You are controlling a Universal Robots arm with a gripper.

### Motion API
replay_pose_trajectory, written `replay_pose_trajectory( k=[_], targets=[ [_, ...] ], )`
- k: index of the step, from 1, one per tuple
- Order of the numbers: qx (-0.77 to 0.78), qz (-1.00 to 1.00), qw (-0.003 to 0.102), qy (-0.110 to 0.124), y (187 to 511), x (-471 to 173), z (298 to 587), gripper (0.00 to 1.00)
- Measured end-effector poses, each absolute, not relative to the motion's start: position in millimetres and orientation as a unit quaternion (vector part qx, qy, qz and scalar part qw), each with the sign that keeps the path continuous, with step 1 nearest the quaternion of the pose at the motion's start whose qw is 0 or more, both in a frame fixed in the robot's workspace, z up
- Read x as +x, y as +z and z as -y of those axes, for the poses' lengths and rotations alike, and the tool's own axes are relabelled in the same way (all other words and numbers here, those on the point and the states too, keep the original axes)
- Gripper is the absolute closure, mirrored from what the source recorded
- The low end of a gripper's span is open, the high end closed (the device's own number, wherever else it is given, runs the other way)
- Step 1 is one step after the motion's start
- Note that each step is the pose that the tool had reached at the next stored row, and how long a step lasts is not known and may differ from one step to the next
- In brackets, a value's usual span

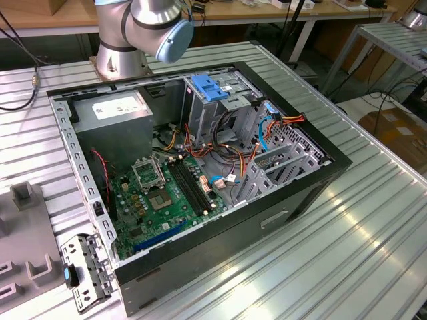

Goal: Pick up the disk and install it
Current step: 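Pick up the disk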

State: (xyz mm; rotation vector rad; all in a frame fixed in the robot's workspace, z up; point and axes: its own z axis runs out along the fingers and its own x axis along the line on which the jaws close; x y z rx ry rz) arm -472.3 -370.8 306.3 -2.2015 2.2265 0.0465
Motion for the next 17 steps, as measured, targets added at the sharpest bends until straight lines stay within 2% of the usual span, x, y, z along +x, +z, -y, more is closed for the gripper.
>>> replay_pose_trajectory(
  k=[17],
  targets=[
    [-0.697,-0.717,0.004,0.012,300.0,-471.4,371.2,0.50]
  ],
)
